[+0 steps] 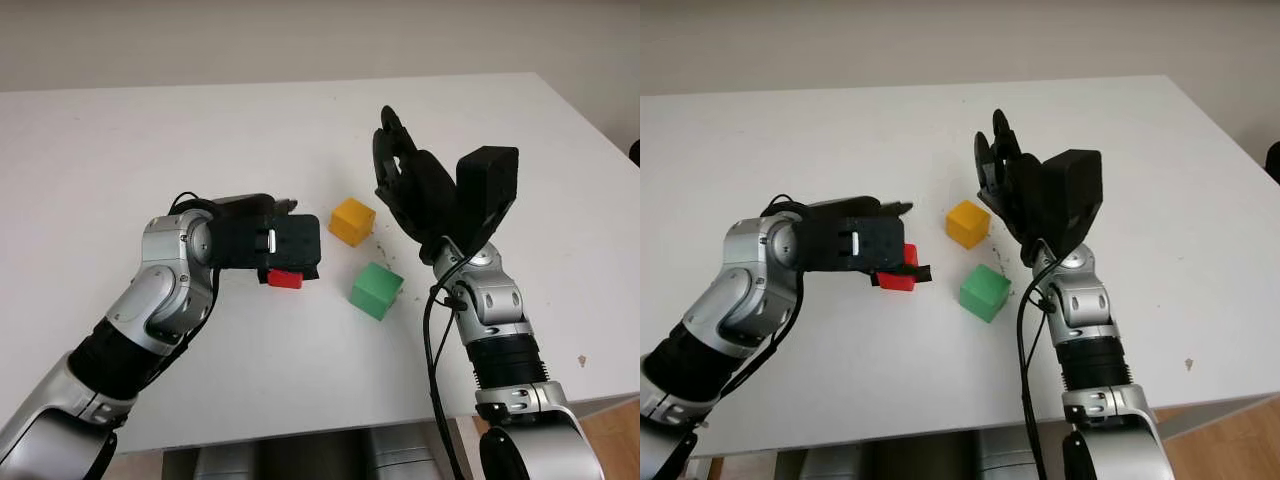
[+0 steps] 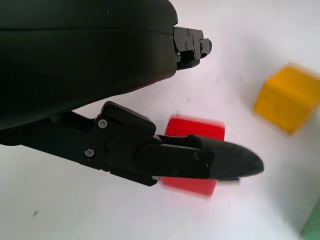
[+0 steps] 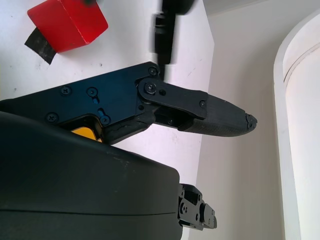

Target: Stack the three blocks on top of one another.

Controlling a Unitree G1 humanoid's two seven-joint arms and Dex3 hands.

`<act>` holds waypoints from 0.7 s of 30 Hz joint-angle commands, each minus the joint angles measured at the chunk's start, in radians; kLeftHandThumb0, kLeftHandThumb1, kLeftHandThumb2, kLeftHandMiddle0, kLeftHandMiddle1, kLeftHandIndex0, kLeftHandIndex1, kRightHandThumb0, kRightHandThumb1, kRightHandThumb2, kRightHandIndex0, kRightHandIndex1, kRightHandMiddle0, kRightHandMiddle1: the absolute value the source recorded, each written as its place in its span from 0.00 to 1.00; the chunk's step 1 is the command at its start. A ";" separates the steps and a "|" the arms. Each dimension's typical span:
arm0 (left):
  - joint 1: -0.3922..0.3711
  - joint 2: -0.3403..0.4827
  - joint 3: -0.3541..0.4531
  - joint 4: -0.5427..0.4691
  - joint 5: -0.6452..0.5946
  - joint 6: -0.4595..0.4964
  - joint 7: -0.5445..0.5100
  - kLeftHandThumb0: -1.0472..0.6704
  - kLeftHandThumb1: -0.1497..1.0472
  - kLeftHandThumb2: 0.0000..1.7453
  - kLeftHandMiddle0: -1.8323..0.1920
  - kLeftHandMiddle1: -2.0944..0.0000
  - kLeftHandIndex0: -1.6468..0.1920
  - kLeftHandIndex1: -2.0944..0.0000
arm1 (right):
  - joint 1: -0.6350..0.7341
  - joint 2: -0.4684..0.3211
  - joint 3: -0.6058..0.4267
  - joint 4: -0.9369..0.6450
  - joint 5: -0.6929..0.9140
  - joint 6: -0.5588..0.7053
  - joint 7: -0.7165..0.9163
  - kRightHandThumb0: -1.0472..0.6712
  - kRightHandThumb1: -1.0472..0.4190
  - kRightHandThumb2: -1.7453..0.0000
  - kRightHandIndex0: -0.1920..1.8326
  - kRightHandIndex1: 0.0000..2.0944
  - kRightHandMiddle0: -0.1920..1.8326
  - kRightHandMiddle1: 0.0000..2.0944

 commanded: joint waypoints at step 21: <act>0.223 -0.159 0.623 0.027 -0.689 -0.306 0.527 0.15 1.00 0.34 0.95 0.98 0.94 0.97 | -0.200 -0.221 -0.013 0.212 -0.076 -0.171 0.177 0.21 0.04 0.96 0.09 0.05 0.09 0.05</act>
